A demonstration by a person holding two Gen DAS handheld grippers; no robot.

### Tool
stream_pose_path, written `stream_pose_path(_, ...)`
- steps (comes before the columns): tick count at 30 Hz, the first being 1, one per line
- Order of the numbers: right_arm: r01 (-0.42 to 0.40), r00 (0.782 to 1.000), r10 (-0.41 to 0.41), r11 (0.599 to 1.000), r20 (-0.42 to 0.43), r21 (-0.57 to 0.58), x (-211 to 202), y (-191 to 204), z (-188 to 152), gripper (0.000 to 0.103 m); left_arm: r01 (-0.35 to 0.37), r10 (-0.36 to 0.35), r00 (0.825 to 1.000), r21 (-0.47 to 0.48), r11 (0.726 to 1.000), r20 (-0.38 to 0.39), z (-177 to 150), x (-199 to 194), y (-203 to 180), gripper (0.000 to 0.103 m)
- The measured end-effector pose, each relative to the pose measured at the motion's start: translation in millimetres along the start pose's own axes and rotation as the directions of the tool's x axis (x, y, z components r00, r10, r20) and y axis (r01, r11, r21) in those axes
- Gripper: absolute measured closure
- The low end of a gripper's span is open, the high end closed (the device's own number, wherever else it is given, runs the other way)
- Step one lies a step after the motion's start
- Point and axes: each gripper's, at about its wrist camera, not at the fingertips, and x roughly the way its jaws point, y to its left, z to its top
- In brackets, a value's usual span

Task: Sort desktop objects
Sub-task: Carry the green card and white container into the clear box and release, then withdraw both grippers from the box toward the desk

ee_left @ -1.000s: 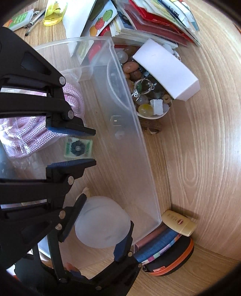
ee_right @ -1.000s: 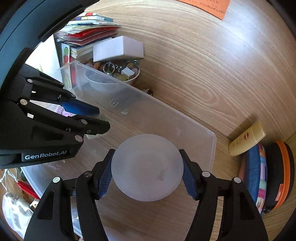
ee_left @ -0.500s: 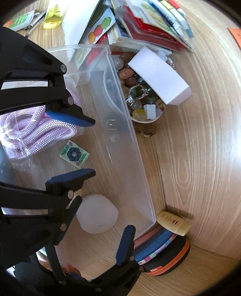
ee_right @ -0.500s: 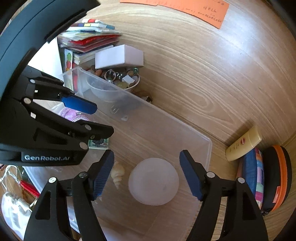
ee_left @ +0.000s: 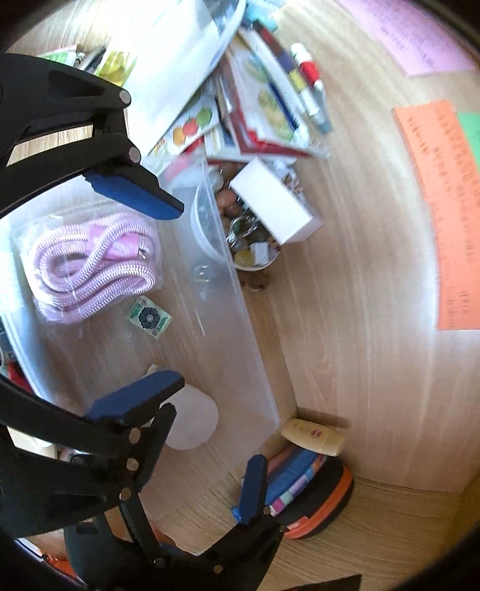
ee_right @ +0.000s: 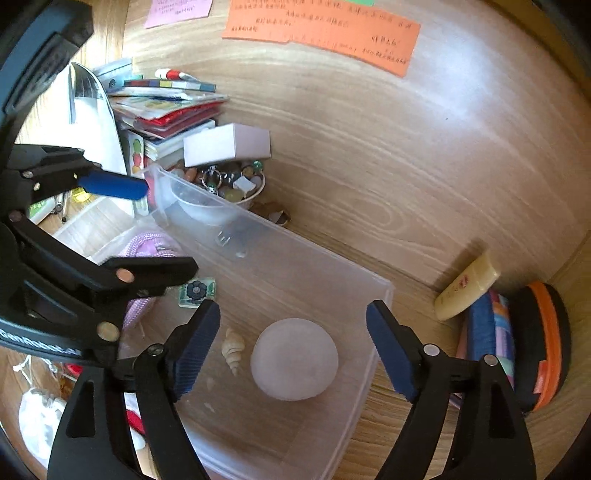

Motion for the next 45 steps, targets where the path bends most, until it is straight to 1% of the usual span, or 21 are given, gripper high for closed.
stream_pose_path(1,0.000,1.000,0.000,1.000,0.001,0.000,-1,0,0,0.024,-0.005,0.005,1.000,-0.004,1.000,0.012,-1,-5,0,0.011)
stream_pose_path(2,0.003,1.000,-0.003,1.000,0.005,-0.002,-5,1,-1,0.024,-0.009,0.009,1.000,-0.008,1.000,0.024,-2,-10,1,0.011)
stream_pose_path(9,0.017,0.999,-0.018,1.000,0.039,0.012,-28,3,-7,0.024,-0.026,0.028,0.996,-0.028,0.999,0.079,-12,-39,4,0.010)
stream_pose_path(12,0.017,0.998,-0.019,1.000,0.058,0.023,-40,3,-10,0.024,-0.024,0.028,0.995,-0.039,0.999,0.096,-18,-44,4,0.010)
stream_pose_path(16,0.018,0.996,-0.022,0.999,0.082,0.047,-55,6,-21,0.021,-0.046,0.051,0.991,-0.044,0.998,0.120,-30,-56,5,0.010)
stream_pose_path(20,0.020,0.995,-0.027,0.997,0.093,0.073,-65,7,-34,0.020,-0.042,0.051,0.990,-0.070,0.997,0.134,-43,-68,14,0.009)
stream_pose_path(22,0.022,0.995,-0.030,0.996,0.094,0.087,-69,7,-40,0.020,-0.037,0.049,0.989,-0.087,0.996,0.139,-51,-72,19,0.005)
stream_pose_path(23,0.022,0.995,-0.031,0.995,0.094,0.094,-70,7,-44,0.020,-0.037,0.051,0.989,-0.096,0.995,0.140,-55,-73,21,0.004)
stream_pose_path(27,0.020,0.996,-0.031,0.993,0.089,0.118,-73,8,-58,0.019,-0.049,0.066,0.989,-0.134,0.990,0.129,-72,-78,33,0.004)
stream_pose_path(34,-0.009,0.999,0.001,0.984,0.043,0.176,-65,7,-84,0.019,-0.065,0.084,0.992,-0.187,0.980,0.097,-103,-83,50,0.004)
stream_pose_path(39,-0.038,0.999,0.035,0.978,0.017,0.204,-57,8,-94,0.019,-0.088,0.103,0.992,-0.185,0.979,0.074,-123,-85,52,0.004)
stream_pose_path(45,-0.065,0.998,0.057,0.970,0.041,0.235,-57,7,-104,0.019,-0.096,0.105,0.994,-0.167,0.981,0.042,-147,-83,49,0.004)
